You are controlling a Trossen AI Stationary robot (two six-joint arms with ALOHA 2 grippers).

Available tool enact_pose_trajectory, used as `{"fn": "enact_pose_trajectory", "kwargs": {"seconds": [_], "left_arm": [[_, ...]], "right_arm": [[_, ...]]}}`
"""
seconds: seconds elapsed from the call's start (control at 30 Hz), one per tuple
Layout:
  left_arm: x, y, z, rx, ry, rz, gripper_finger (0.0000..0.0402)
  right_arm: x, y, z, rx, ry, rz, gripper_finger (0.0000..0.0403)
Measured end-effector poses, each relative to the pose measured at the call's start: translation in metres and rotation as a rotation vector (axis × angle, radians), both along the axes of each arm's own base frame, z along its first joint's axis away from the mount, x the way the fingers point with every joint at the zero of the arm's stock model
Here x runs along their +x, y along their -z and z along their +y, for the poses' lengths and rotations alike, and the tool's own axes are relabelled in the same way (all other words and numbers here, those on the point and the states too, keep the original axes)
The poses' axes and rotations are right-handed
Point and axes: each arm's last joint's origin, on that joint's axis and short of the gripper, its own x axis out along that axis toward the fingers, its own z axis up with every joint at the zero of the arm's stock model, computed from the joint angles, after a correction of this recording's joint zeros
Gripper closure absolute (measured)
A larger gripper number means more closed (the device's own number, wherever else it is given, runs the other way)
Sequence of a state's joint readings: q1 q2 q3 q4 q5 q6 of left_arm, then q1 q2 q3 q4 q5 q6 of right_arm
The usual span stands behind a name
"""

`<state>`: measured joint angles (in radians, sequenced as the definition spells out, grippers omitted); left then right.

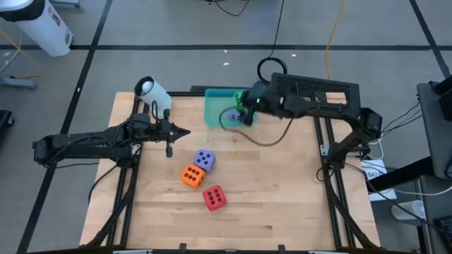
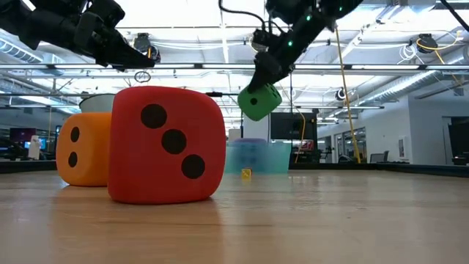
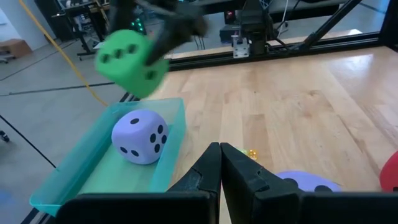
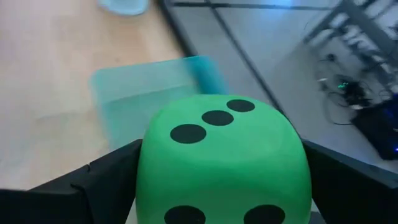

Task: Pick & Place Dice
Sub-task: Put the large green dice into the blue bin

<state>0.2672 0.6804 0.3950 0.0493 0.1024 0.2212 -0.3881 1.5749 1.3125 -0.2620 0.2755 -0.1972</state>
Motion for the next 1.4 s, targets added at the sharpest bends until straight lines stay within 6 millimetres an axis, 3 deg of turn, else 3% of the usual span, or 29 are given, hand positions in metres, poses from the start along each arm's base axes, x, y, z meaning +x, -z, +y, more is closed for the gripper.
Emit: {"fn": "enact_pose_trajectory", "kwargs": {"seconds": [0.2, 0.43, 0.8, 1.4], "left_arm": [[0.000, -0.001, 0.000, 0.012, 0.002, -0.004, 0.0380], [0.000, 0.000, 0.001, 0.015, -0.012, -0.002, 0.0380], [0.001, -0.011, 0.003, 0.074, -0.073, -0.105, 0.0380], [0.002, -0.019, 0.003, 0.157, -0.066, -0.172, 0.0380]], "right_arm": [[-0.011, 0.006, -0.052, 0.023, -0.004, -0.080, 0.0010], [-0.008, 0.026, -0.086, 0.026, -0.132, -0.120, 0.0010], [0.010, 0.061, -0.102, -0.138, -0.286, -0.017, 0.0010], [-0.005, 0.082, -0.091, 0.154, -0.245, 0.132, 0.0009]]}}
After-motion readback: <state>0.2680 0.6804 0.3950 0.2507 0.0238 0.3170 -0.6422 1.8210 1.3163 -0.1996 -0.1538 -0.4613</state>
